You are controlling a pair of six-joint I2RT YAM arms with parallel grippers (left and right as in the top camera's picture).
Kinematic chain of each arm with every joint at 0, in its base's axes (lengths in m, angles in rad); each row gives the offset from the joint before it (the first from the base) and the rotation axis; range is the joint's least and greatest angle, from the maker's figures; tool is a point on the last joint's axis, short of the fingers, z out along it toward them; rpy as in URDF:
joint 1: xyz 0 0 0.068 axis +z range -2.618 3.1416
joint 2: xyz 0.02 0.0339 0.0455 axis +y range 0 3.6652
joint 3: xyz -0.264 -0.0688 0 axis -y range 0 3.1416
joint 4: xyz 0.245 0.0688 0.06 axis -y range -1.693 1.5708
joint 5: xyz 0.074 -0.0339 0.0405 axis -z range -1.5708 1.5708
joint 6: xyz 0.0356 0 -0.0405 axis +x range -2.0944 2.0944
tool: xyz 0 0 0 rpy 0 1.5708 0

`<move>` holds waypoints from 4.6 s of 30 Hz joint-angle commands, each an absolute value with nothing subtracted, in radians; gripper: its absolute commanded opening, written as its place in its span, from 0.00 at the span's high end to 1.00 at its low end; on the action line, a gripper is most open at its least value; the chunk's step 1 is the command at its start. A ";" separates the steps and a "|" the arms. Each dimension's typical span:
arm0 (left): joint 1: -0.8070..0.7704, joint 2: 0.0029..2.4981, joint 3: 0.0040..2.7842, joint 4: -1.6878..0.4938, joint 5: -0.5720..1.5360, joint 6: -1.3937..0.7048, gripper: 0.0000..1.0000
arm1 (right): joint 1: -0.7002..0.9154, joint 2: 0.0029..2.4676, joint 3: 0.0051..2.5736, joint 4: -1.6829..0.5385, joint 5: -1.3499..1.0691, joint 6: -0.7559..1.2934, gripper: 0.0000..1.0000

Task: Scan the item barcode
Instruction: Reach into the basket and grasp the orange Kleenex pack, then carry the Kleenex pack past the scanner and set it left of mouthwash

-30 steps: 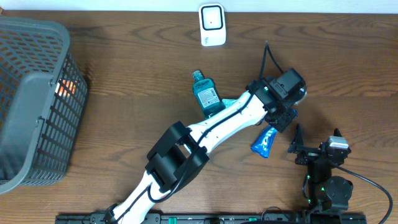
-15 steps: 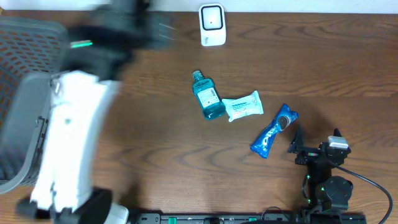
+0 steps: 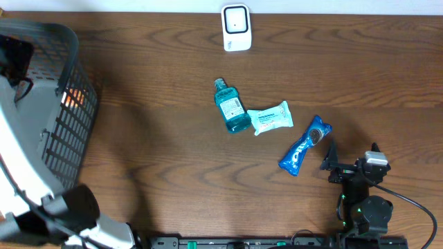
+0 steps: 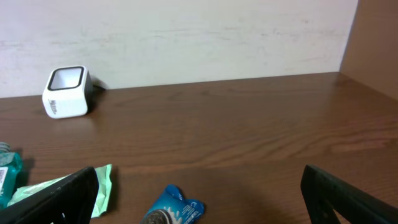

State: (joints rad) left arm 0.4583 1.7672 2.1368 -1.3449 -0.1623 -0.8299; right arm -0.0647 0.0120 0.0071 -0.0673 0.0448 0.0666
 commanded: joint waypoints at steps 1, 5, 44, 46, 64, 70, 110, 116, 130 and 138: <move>0.473 1.882 2.124 -1.337 -0.165 -0.982 0.02 | -0.072 0.006 0.006 -0.071 0.054 0.054 0.01; 0.472 2.020 2.124 -1.319 -0.124 -0.982 0.02 | -0.072 0.006 0.006 -0.071 0.054 0.054 0.01; 0.492 2.367 2.007 -1.244 -0.012 -0.863 0.92 | -0.072 0.006 0.006 -0.071 0.054 0.054 0.01; 0.515 2.315 2.007 -1.273 -0.027 -0.842 0.93 | -0.072 0.006 0.006 -0.071 0.054 0.054 0.01; 0.596 1.956 1.993 -1.322 -0.090 -0.820 0.02 | -0.072 0.006 0.006 -0.071 0.054 0.054 0.01; 0.567 2.038 1.914 -1.266 -0.079 -0.859 0.02 | -0.072 0.006 0.006 -0.071 0.054 0.054 0.01; 0.652 1.957 1.948 -1.289 0.060 -0.704 0.62 | -0.072 0.006 0.006 -0.071 0.054 0.054 0.01; 0.612 1.628 1.948 -1.199 0.130 -0.719 0.62 | -0.072 0.006 0.006 -0.071 0.054 0.054 0.01; -0.138 1.433 1.896 -1.224 -0.130 -0.744 0.61 | -0.072 0.006 0.006 -0.071 0.054 0.054 0.01; -0.323 1.677 1.637 -1.215 -0.169 -0.965 0.61 | -0.072 0.006 0.006 -0.071 0.054 0.054 0.01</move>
State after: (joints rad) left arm -0.2817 1.6081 1.7306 -1.2728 -0.1234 -0.8711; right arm -0.0647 0.0120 0.0071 -0.0669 0.0448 0.0666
